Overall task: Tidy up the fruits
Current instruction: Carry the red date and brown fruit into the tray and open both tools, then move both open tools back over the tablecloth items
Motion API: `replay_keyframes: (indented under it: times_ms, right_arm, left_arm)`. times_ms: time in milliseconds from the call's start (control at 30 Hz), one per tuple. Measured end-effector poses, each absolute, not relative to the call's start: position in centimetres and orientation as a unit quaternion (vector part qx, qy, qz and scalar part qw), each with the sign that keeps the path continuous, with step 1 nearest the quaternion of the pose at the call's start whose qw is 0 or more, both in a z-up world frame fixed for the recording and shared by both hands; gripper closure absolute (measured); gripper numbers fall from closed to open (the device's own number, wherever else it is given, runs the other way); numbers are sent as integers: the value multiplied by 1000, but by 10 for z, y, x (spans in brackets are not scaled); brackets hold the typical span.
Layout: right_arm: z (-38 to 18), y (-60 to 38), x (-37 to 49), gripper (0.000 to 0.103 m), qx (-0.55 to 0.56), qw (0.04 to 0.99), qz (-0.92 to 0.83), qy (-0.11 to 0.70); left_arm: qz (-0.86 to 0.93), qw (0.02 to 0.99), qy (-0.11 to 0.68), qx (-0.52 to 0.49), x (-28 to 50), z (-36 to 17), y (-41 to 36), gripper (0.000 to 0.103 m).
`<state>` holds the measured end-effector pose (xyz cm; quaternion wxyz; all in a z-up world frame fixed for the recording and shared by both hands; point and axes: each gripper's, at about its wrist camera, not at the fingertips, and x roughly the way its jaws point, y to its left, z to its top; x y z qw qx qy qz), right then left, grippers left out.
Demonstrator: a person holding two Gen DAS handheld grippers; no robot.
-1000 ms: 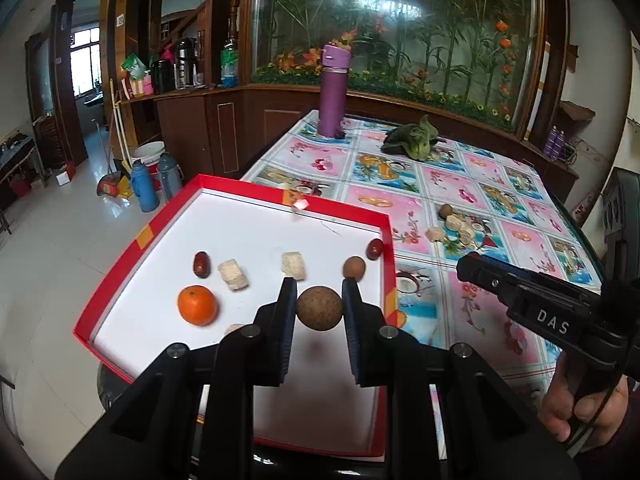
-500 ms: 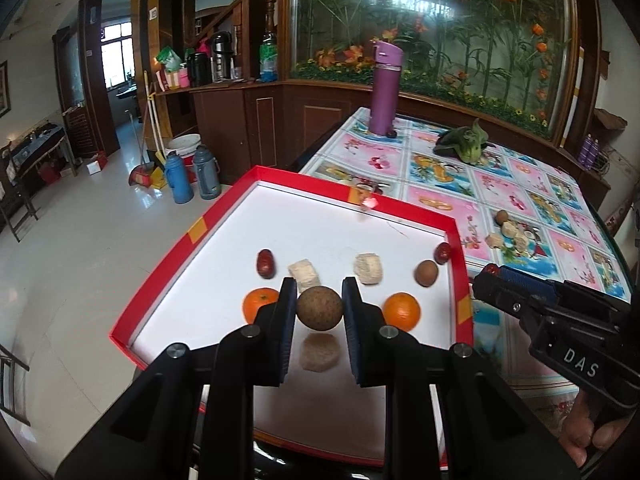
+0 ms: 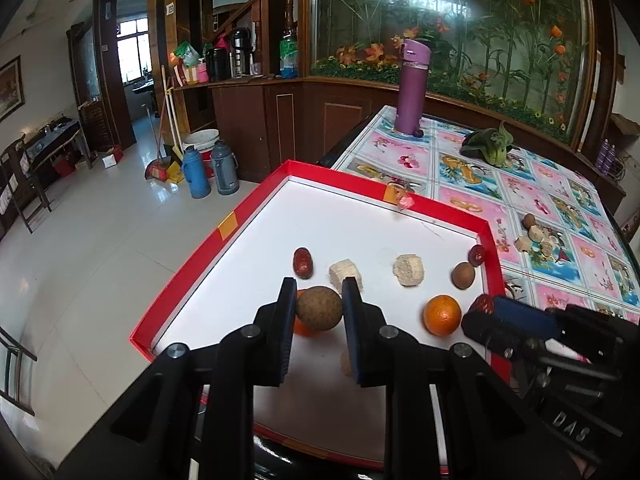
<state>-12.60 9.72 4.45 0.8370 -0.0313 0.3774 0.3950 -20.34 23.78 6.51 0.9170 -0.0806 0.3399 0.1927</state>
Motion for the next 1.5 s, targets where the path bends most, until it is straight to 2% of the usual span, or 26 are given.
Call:
replay_keyframes:
  times_ms: [467,800,900,967,1033,1233,1333,1500]
  right_arm:
    - [14,114,-131,76,-56,812,394,427]
    - [15,114,-137,75,-62,811,399,424]
    - [17,111,-136,75,-58,809,404,424]
    - [20,106,-135,71,-55,810,403,422]
    - [26,99,-135,65,-46,816,403,412]
    - [40,73,-126,63,-14,834,390,390]
    - [42,58,-117,63,1,840,380,387]
    - [44,35,-108,63,20,847,362,390]
  left_arm:
    - [211,902,369,-79,-199,46,255,78]
    - [207,903,371,-62,-185,47,248,77]
    - [198,905,371,-63,-180,48,245,66]
    - [199,908,366,-55,-179,50,243,44]
    - [206,912,353,-44,-178,56,238,31]
    - [198,920,337,-33,-175,71,222,30]
    - [183,925,333,-25,-176,77,206,23]
    - [157,929,335,-11,-171,83,178,20]
